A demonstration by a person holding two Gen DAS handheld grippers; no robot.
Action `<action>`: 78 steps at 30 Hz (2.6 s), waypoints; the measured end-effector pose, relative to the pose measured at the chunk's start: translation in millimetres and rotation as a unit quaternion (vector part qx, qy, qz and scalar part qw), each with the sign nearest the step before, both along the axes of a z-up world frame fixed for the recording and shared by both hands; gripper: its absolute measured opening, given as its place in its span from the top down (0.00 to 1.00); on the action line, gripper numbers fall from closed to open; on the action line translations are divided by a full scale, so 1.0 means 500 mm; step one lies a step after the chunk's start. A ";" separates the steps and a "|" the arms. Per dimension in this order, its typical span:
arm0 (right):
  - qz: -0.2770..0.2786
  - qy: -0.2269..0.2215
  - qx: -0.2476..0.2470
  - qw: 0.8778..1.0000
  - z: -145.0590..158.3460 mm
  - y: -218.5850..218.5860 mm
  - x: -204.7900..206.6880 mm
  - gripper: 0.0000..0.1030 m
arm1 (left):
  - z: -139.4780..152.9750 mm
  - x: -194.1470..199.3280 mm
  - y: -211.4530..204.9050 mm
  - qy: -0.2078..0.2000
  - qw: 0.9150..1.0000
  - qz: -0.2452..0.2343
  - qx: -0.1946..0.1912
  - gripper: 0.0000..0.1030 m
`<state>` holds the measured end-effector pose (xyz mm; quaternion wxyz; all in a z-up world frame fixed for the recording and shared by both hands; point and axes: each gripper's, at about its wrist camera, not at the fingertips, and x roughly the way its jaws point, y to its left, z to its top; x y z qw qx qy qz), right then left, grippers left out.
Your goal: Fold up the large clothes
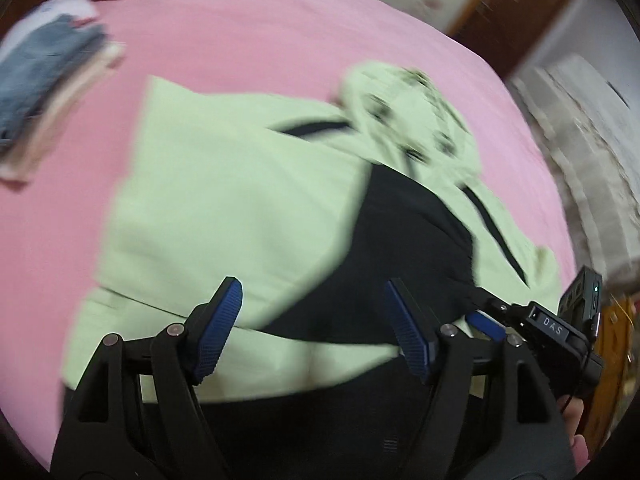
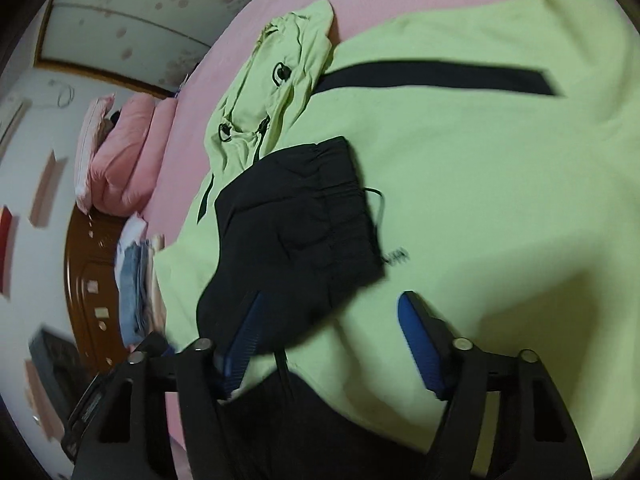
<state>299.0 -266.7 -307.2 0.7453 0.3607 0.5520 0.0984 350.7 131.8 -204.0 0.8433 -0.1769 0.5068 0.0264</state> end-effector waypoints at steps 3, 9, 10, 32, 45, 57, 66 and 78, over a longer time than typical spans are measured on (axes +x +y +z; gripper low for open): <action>-0.021 -0.004 0.052 0.998 -0.034 0.008 0.031 0.82 | 0.013 0.002 0.071 0.001 0.999 0.034 0.022 0.31; -0.060 -0.010 -0.053 0.997 0.005 -0.034 0.006 0.93 | 0.022 0.008 0.136 0.014 0.997 0.071 0.035 0.31; -0.066 -0.008 -0.085 0.994 0.022 -0.040 -0.003 0.93 | 0.014 0.007 0.140 0.018 0.997 0.068 0.032 0.31; 0.130 -0.156 -0.183 0.962 0.169 0.332 0.081 0.74 | -0.135 0.028 0.063 0.084 0.992 -0.070 -0.055 0.91; -0.029 -0.022 -0.244 0.969 0.017 0.149 0.064 1.00 | -0.174 0.011 0.269 0.077 0.997 0.012 0.026 0.99; 0.121 -0.083 0.000 0.989 0.003 0.422 0.216 1.00 | -0.161 0.149 0.125 0.019 0.993 -0.046 -0.103 0.99; -0.054 -0.083 -0.149 0.984 -0.040 0.204 0.301 1.00 | -0.188 0.243 0.283 -0.031 0.998 0.056 0.017 0.99; 0.054 -0.129 -0.020 0.990 0.044 0.350 0.280 1.00 | -0.111 0.141 0.125 0.017 0.997 -0.020 -0.078 0.99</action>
